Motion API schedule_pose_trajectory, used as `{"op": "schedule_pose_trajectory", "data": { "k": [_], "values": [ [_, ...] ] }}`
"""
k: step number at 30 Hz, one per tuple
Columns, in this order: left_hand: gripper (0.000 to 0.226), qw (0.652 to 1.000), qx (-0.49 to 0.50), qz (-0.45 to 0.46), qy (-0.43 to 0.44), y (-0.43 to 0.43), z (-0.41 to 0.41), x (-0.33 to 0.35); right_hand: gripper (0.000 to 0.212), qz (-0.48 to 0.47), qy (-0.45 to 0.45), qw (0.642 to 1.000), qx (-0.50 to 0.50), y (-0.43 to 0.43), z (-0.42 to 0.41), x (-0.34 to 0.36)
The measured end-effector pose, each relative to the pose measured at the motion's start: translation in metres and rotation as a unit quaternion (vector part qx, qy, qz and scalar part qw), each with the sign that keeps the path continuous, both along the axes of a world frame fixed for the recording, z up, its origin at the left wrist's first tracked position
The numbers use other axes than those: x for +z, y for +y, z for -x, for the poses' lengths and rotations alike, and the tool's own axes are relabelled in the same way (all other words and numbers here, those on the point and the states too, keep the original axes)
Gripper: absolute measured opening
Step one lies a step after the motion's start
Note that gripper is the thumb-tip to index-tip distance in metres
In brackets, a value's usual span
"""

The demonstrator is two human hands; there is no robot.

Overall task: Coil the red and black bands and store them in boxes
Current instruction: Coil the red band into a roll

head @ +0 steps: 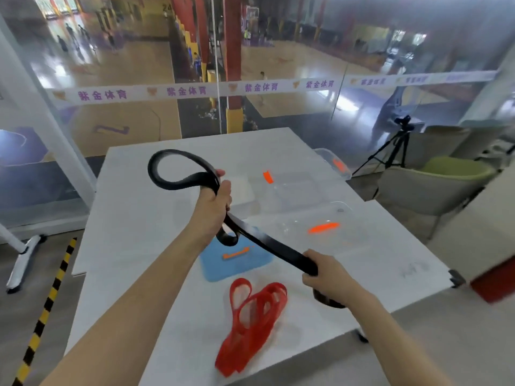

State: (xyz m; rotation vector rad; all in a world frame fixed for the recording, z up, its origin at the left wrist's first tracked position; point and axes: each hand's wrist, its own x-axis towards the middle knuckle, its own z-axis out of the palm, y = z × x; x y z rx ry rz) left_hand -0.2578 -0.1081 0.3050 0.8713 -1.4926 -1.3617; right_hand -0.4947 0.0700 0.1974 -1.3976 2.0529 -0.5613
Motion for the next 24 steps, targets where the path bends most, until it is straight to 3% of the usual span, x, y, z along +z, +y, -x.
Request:
{"op": "schedule_pose_trajectory", "data": {
  "k": [3, 8, 11, 14, 21, 24],
  "values": [
    [0.015, 0.999, -0.007, 0.005, -0.034, 0.021, 0.047, -0.01, 0.023, -0.027, -0.006, 0.999, -0.041, 0.046, 0.057, -0.02],
    [0.045, 0.964, -0.081, 0.046, -0.25, 0.083, 0.137, -0.055, 0.018, 0.031, -0.048, 0.993, -0.106, 0.118, 0.134, -0.03],
    [0.028, 0.941, -0.13, 0.055, -0.307, 0.123, 0.187, -0.09, 0.019, 0.071, -0.071, 0.991, -0.092, 0.14, 0.167, -0.029],
    [0.008, 0.922, -0.189, 0.05, -0.334, 0.16, 0.229, -0.121, 0.023, 0.097, -0.069, 0.991, -0.066, 0.152, 0.195, -0.034],
    [0.021, 0.91, -0.245, -0.091, -0.321, 0.212, 0.288, -0.157, 0.05, 0.141, -0.062, 0.979, -0.134, 0.166, 0.241, -0.045],
    [0.023, 0.909, -0.233, -0.117, -0.325, 0.214, 0.306, -0.168, 0.073, 0.118, -0.059, 0.987, -0.093, 0.166, 0.258, -0.055]
  ]
}}
